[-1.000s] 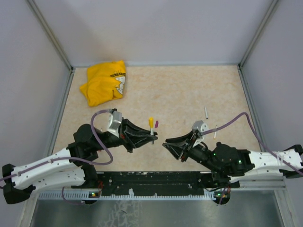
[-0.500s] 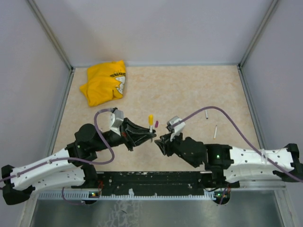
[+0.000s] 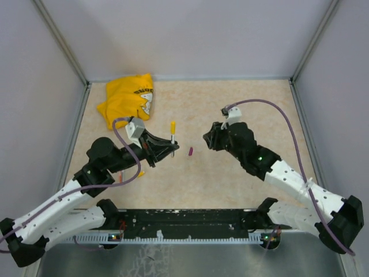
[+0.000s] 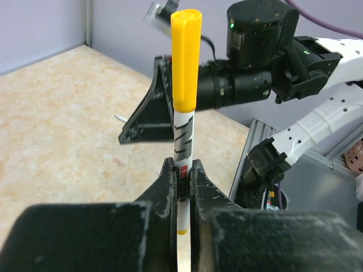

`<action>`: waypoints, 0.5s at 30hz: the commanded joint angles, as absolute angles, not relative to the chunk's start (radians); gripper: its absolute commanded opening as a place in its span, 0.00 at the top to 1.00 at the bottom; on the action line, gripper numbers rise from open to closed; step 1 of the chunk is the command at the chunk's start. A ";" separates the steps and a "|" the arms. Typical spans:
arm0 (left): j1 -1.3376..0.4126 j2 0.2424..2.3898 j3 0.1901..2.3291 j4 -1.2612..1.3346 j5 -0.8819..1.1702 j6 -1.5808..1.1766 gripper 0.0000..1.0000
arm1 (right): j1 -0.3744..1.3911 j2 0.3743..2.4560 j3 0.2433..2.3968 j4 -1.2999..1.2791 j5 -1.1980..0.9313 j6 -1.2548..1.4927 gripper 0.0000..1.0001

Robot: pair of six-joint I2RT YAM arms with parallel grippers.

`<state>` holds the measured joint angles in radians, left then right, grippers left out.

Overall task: Insert the pens into the pen caps
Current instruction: Press the pen cap onto the pen.

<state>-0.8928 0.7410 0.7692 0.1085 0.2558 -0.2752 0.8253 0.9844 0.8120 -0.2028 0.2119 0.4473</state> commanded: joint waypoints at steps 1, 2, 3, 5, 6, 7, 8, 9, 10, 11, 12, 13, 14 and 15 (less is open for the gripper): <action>-0.830 0.781 0.814 0.112 0.418 -0.334 1.00 | 0.677 0.930 0.868 -0.068 -0.041 0.435 0.64; -0.829 0.795 0.821 0.112 0.429 -0.335 1.00 | 0.660 0.917 0.870 -0.046 -0.072 0.426 0.63; -0.830 0.807 0.827 0.113 0.440 -0.337 1.00 | 0.645 0.904 0.873 -0.027 -0.102 0.418 0.62; -0.830 0.831 0.830 0.134 0.457 -0.346 1.00 | 0.628 0.871 0.879 0.002 -0.138 0.402 0.59; -0.829 0.842 0.826 0.152 0.464 -0.355 1.00 | 0.623 0.856 0.881 0.013 -0.142 0.397 0.57; -0.830 0.852 0.819 0.176 0.469 -0.365 1.00 | 0.620 0.841 0.883 0.025 -0.143 0.396 0.55; -0.830 0.869 0.807 0.204 0.473 -0.374 1.00 | 0.615 0.827 0.885 0.037 -0.141 0.398 0.54; -0.830 0.881 0.798 0.231 0.475 -0.381 1.00 | 0.613 0.811 0.886 0.047 -0.138 0.399 0.53; -0.830 0.893 0.790 0.261 0.474 -0.391 1.00 | 0.612 0.795 0.891 0.057 -0.125 0.403 0.51; -0.830 0.907 0.785 0.289 0.470 -0.403 1.00 | 0.612 0.779 0.895 0.066 -0.105 0.408 0.50; -0.830 0.921 0.781 0.319 0.469 -0.414 1.00 | 0.612 0.763 0.899 0.075 -0.088 0.414 0.49; -0.829 0.936 0.778 0.350 0.475 -0.418 1.00 | 0.612 0.752 0.904 0.085 -0.079 0.419 0.49; -0.830 0.951 0.777 0.374 0.478 -0.421 1.00 | 0.613 0.744 0.908 0.094 -0.080 0.421 0.48; -0.829 0.968 0.781 0.388 0.484 -0.417 1.00 | 0.613 0.740 0.915 0.102 -0.088 0.420 0.48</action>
